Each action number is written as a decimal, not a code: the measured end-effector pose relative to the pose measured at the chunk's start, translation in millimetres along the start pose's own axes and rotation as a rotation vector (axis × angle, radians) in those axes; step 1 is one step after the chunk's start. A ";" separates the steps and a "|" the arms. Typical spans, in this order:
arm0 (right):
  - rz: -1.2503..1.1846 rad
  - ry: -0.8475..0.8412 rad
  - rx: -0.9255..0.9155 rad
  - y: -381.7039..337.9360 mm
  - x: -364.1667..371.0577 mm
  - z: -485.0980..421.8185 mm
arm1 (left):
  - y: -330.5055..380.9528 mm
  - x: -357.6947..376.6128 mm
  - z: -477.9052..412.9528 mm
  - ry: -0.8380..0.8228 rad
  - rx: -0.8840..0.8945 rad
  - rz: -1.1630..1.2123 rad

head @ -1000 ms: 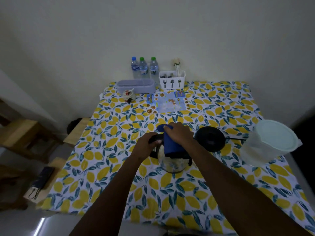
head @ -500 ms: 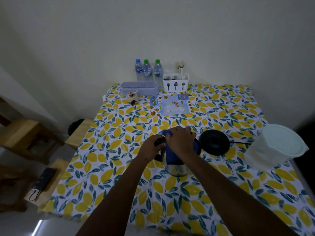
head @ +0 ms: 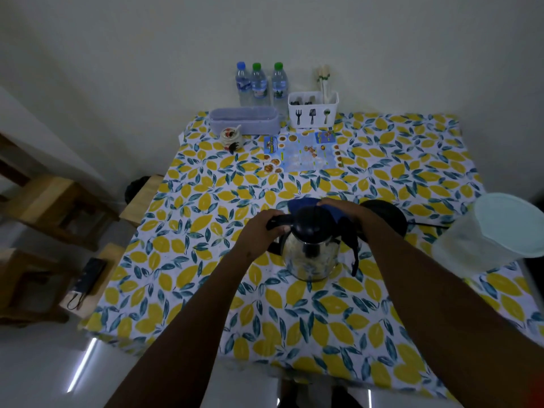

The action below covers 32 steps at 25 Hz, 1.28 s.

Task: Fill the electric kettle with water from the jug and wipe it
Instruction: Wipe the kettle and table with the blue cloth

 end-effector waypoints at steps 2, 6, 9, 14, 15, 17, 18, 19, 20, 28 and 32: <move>-0.446 0.184 -0.040 30.3 14.7 15.5 | 2.0 -1.1 0.0 -0.009 0.021 -0.021; -0.909 0.587 -0.095 65.2 68.8 48.5 | 6.3 -5.0 -1.0 -0.091 0.074 -0.069; -0.828 1.031 0.096 60.7 126.6 64.8 | 8.3 -7.2 -1.4 -0.111 0.096 -0.074; -0.523 1.207 0.088 -34.2 177.3 83.7 | 12.0 -10.3 -1.5 -0.191 0.100 -0.047; -0.462 1.215 0.059 -38.6 180.7 82.1 | 12.5 -11.5 -2.3 -0.208 0.103 -0.037; -0.368 1.239 0.035 -27.4 185.7 80.1 | 11.4 -12.3 -2.9 -0.223 0.103 -0.010; -0.326 1.233 0.029 -15.6 190.8 79.8 | 11.7 -12.7 -2.6 -0.225 0.098 0.007; -0.297 1.220 0.033 -0.2 195.7 79.7 | 10.6 -12.3 -3.0 -0.227 0.089 0.019; -0.315 1.197 0.042 14.3 198.3 80.6 | 10.3 -11.6 -2.3 -0.234 0.087 0.027; -0.311 1.123 0.096 11.1 181.6 83.5 | -1.8 -6.3 -1.6 -0.218 0.068 -0.009; -0.223 1.071 0.122 6.4 182.3 82.6 | -8.6 -6.2 -0.2 -0.166 0.076 -0.057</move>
Point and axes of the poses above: each hand's wrist, its own z-axis away from the middle knuckle, its own x-axis out of the palm, y = z × x, the point moved 3 cm from there along -z, towards the middle knuckle, and after that the axes turned 10 degrees about -x, right-handed, at the moved point
